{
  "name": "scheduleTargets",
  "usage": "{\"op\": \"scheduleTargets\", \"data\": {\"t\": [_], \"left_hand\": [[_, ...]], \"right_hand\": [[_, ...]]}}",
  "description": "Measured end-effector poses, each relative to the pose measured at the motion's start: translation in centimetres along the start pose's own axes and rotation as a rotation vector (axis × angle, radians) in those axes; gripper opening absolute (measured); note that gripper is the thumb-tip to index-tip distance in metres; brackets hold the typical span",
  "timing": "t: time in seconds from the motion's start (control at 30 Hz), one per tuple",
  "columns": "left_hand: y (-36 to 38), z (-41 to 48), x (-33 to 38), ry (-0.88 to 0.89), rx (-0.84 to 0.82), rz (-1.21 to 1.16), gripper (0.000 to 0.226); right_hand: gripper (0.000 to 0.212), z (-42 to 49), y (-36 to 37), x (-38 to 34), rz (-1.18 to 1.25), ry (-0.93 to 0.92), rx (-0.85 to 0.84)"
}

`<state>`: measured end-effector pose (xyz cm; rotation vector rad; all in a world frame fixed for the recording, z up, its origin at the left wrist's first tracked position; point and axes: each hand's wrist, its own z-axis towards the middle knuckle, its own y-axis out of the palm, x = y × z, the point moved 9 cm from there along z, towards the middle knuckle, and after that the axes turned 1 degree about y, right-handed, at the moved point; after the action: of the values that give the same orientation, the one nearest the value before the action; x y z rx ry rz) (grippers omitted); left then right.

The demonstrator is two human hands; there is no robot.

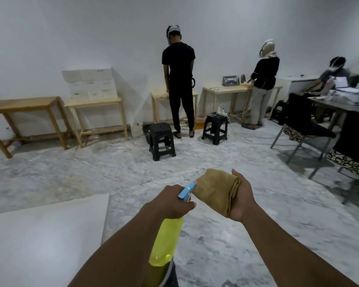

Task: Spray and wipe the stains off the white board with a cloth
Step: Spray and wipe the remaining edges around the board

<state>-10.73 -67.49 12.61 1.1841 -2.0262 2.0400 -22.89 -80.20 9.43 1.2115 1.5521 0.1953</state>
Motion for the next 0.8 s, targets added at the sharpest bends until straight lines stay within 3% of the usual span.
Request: {"op": "scheduleTargets", "data": {"t": [0.5,0.63,0.8], "left_hand": [[-6.1,21.8,-4.6,-0.079,0.05,-0.129,0.033],[-8.1,26.9,-7.3,-0.12,0.122,-0.162,0.036],[-10.2,34.0,-10.0,-0.156,0.155,-0.122,0.023]], "right_hand": [[0.063,20.9,2.0,-11.5,-0.123,0.085,0.049],[0.057,26.8,3.9,-13.9,-0.174,0.091,0.004],[0.06,36.8,5.5,-16.1,-0.239,0.153,-0.061]]}}
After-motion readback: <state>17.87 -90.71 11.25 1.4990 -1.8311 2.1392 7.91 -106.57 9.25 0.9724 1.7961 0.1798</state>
